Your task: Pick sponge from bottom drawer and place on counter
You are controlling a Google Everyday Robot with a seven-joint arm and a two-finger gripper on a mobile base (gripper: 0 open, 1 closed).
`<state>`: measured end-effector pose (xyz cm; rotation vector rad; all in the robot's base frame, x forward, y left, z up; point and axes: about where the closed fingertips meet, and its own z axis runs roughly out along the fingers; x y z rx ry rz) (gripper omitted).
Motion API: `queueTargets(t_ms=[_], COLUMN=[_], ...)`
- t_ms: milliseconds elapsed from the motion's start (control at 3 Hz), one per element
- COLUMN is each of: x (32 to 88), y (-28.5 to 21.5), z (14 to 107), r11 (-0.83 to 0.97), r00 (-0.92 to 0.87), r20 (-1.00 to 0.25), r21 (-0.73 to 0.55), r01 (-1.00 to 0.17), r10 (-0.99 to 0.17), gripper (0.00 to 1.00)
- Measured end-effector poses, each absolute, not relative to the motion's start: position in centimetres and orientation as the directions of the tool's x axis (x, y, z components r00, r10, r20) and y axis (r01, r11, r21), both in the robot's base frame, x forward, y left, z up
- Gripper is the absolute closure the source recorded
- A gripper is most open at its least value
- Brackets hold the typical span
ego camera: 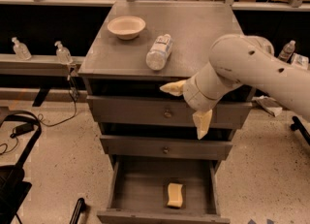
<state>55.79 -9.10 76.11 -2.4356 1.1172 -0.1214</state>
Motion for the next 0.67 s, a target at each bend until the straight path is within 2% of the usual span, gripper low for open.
queueTargets(t_ms=[333,667], x=[55.47,55.47], y=[-8.35,-8.12], z=[71.34,70.73], r11=[-0.662,-0.708], r00=[0.777,0.822], r20=[-0.071,-0.037], r21=[-0.477,-0.486], r01=[-0.577,-0.512], r10=[-0.626,-0.569], gripper=[0.0,0.0])
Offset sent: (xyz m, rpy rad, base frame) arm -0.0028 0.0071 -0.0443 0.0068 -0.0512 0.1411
